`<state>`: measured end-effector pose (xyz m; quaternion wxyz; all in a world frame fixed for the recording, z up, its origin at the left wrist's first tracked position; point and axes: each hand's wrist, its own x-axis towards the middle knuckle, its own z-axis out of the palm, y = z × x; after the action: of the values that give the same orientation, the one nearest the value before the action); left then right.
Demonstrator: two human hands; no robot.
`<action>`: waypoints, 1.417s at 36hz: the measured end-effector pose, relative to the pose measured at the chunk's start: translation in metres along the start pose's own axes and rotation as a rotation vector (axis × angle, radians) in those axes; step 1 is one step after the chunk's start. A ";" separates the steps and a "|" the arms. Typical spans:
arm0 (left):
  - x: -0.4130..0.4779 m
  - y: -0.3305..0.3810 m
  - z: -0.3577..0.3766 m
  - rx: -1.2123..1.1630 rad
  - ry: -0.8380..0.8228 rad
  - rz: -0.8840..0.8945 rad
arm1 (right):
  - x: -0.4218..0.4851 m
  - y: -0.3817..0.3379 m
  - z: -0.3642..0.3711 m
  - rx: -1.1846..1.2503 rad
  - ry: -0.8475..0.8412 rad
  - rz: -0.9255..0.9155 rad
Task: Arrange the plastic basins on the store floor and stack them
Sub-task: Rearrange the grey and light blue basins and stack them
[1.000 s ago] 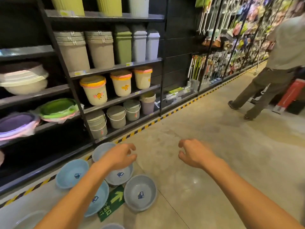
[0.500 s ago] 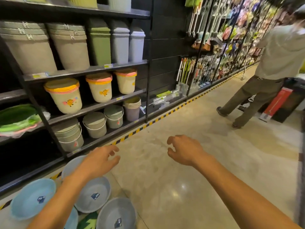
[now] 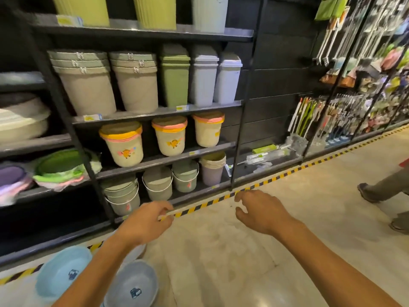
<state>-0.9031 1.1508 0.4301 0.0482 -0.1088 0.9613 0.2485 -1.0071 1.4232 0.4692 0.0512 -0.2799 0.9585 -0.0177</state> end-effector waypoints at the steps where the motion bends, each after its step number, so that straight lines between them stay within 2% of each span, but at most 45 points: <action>1: 0.010 0.005 0.001 -0.001 0.015 -0.025 | 0.014 0.007 -0.002 -0.004 0.008 -0.031; 9: 0.066 0.033 0.011 -0.038 0.127 -0.254 | 0.127 0.047 -0.021 -0.046 0.006 -0.293; 13: 0.075 0.034 0.009 -0.068 0.180 -0.392 | 0.181 0.045 -0.026 -0.047 -0.068 -0.422; 17: 0.082 0.023 0.000 -0.114 0.258 -0.532 | 0.230 0.025 -0.023 -0.023 -0.048 -0.545; 29: 0.107 -0.067 -0.032 -0.134 0.434 -0.805 | 0.362 -0.106 -0.007 -0.074 -0.057 -0.888; 37: 0.104 -0.129 -0.060 -0.153 0.510 -0.966 | 0.410 -0.211 -0.008 -0.139 -0.036 -1.135; 51: 0.079 -0.158 -0.041 -0.211 0.698 -1.392 | 0.457 -0.359 0.035 -0.180 -0.130 -1.600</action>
<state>-0.9444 0.9815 0.3799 -0.1227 -0.7620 0.6027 0.2025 -1.1937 0.8744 0.4164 0.0561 -0.8846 0.4607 0.0448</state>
